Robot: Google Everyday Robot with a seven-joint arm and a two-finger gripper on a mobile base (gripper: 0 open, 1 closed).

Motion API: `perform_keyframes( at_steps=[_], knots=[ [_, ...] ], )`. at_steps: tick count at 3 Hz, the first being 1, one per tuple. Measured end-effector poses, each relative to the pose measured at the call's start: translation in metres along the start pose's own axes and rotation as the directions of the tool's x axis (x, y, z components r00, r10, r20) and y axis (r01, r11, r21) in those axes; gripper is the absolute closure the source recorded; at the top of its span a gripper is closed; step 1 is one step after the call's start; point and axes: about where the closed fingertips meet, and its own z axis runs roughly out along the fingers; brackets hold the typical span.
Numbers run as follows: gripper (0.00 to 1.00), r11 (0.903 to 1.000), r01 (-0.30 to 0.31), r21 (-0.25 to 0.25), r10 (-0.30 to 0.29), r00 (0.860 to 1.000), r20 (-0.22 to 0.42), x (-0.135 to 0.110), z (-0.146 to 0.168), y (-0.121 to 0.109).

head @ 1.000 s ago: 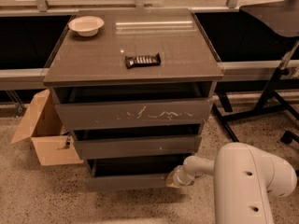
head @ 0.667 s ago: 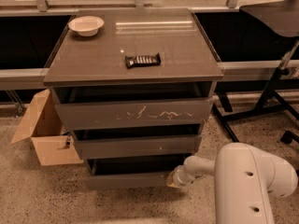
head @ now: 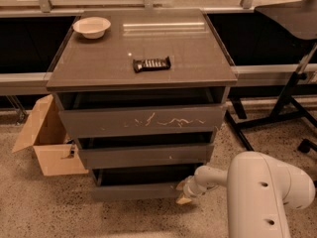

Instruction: Close bottom drawer

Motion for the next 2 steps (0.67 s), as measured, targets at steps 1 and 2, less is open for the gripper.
perform_keyframes(
  at_steps=[1, 2],
  knots=[
    [0.0, 1.0, 0.0, 0.0, 0.0, 1.0, 0.0, 0.0, 0.0001, 0.0001],
    [0.0, 1.0, 0.0, 0.0, 0.0, 1.0, 0.0, 0.0, 0.0001, 0.0001]
  ],
)
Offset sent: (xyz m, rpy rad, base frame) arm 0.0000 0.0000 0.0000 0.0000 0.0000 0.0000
